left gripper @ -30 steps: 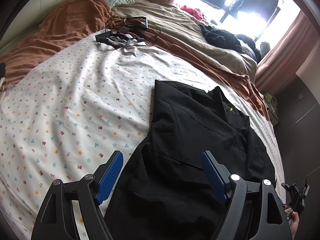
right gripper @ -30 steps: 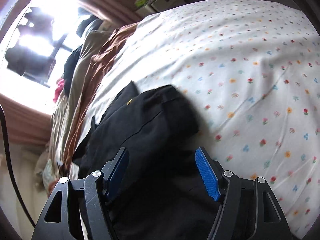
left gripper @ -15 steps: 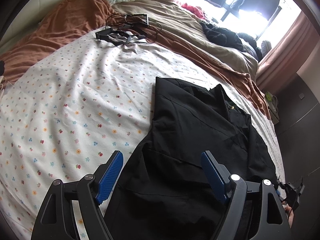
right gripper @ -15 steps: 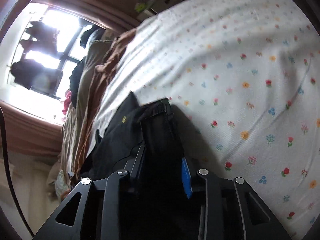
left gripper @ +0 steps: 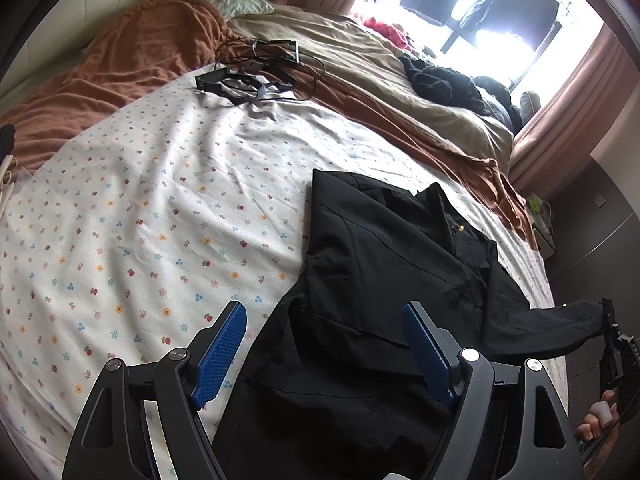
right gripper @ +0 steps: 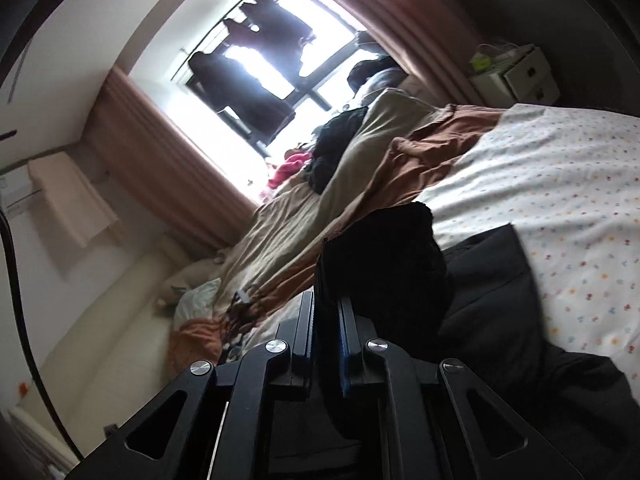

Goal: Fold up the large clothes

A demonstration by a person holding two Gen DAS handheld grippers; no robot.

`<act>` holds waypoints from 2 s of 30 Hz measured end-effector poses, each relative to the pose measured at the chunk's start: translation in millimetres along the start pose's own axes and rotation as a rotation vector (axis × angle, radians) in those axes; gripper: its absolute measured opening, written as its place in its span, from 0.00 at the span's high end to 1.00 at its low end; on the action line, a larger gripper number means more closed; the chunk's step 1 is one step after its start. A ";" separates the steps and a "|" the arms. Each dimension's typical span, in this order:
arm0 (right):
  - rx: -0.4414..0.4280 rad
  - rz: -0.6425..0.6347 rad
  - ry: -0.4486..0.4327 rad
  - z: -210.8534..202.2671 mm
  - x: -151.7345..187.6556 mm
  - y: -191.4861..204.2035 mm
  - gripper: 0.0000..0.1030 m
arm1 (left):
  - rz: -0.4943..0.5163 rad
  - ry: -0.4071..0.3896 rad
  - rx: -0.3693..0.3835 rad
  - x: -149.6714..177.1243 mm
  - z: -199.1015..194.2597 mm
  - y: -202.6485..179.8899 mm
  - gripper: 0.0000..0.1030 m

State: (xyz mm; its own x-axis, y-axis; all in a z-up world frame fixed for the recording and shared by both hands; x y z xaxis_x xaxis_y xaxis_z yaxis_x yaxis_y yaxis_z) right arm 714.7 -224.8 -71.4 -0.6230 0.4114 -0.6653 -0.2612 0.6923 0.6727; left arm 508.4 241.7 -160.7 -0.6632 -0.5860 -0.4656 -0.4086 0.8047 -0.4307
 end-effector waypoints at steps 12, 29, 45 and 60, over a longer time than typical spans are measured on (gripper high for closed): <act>-0.166 -0.268 0.214 83.1 94.3 143.0 0.89 | -0.054 -0.055 0.027 -18.9 -24.8 19.8 0.21; -0.056 -0.292 0.492 159.4 179.6 135.1 0.25 | -0.080 -0.043 0.016 -22.8 -22.8 36.0 0.21; 0.192 -0.183 0.384 68.5 121.5 53.1 0.25 | 0.054 -0.094 0.024 -1.8 -56.7 -10.1 0.21; 0.211 -0.088 0.240 -63.5 116.4 22.0 0.06 | 0.139 -0.154 0.141 73.5 -133.0 -48.8 0.21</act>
State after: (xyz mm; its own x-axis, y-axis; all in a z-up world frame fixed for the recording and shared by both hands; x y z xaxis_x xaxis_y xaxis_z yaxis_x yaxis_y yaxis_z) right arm 589.6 -199.3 -113.5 -0.7674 0.2109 -0.6055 -0.1782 0.8369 0.5175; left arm 396.2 172.1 -71.1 -0.5993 -0.4869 -0.6354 -0.2217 0.8636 -0.4528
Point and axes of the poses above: each gripper's, at about its wrist camera, not at the fingertips, and z roughly the way its jaws point, y to its left, x to its underside, the point moved 8 cm from there along z, roughly the way its jaws point, and after that the axes turned 5 degrees about y, right-handed, at the moved point
